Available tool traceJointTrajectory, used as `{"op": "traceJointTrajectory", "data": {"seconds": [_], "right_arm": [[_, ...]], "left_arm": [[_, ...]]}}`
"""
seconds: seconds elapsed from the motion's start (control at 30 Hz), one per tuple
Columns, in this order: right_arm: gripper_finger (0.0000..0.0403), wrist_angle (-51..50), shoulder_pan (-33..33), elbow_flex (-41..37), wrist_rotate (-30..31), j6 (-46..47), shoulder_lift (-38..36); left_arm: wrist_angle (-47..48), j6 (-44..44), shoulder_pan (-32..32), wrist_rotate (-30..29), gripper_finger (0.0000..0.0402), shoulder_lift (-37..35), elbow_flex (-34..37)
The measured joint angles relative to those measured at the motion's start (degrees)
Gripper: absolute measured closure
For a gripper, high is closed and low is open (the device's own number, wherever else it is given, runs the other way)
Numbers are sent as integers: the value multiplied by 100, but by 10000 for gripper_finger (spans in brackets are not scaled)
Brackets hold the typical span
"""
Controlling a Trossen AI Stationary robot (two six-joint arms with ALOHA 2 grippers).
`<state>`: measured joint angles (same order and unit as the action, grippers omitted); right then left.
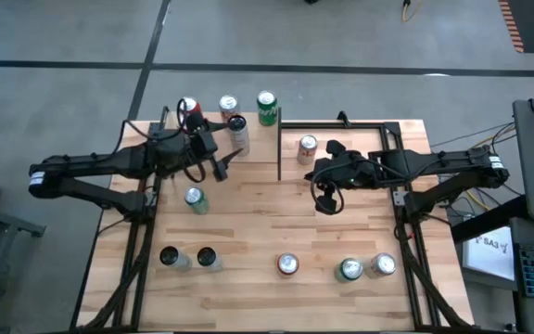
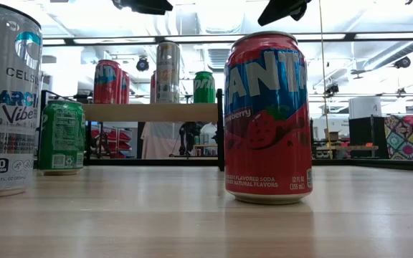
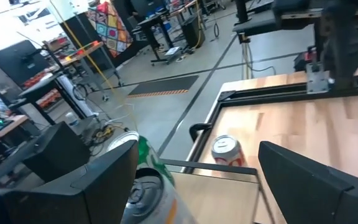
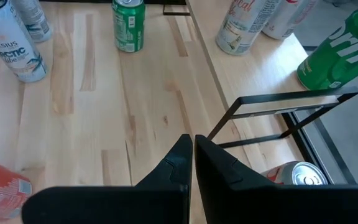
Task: Place canned beverage on shelf
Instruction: Put the white and yellow soda can on the shelf
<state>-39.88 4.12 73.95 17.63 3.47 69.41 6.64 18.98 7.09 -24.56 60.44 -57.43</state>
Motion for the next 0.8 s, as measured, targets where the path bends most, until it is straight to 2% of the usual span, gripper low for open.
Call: {"op": "traceJointTrajectory", "data": {"seconds": [0.2,0.3,0.43,0.57,0.8], "right_arm": [[394,0,0,0,0,26,2],[394,0,0,0,0,43,4],[394,0,0,0,2,123,7],[394,0,0,-2,2,166,9],[394,-2,0,-13,2,166,9]], "left_arm": [[-43,147,304,16,83,164,0],[-85,147,518,307,83,264,0],[-126,149,785,374,83,361,0],[-163,127,1053,749,83,426,0],[-160,57,1327,1053,83,619,0]]}}
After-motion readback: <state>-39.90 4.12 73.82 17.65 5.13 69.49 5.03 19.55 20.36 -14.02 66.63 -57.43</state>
